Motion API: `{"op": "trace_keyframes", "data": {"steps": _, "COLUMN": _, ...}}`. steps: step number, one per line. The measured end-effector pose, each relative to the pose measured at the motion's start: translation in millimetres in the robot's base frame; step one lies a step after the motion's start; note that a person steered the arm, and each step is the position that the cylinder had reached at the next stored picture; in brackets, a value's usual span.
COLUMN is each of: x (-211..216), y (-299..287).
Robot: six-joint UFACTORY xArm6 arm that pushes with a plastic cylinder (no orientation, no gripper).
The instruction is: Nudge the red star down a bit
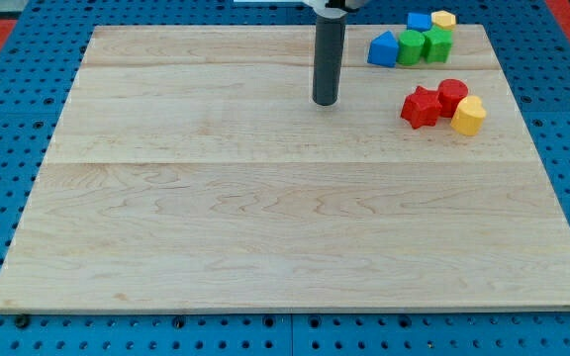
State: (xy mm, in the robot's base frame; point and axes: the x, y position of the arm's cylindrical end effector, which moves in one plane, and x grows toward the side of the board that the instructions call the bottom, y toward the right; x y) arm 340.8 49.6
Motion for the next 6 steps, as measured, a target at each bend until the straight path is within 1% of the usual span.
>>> {"op": "trace_keyframes", "data": {"steps": 1, "x": -0.5, "y": 36.3}}
{"op": "trace_keyframes", "data": {"steps": 2, "x": -6.5, "y": 53.5}}
{"op": "trace_keyframes", "data": {"steps": 3, "x": -20.7, "y": -11.8}}
{"op": "trace_keyframes", "data": {"steps": 4, "x": -71.0, "y": -53.2}}
{"op": "trace_keyframes", "data": {"steps": 5, "x": -125.2, "y": -24.6}}
{"op": "trace_keyframes", "data": {"steps": 6, "x": -147.8, "y": 14.4}}
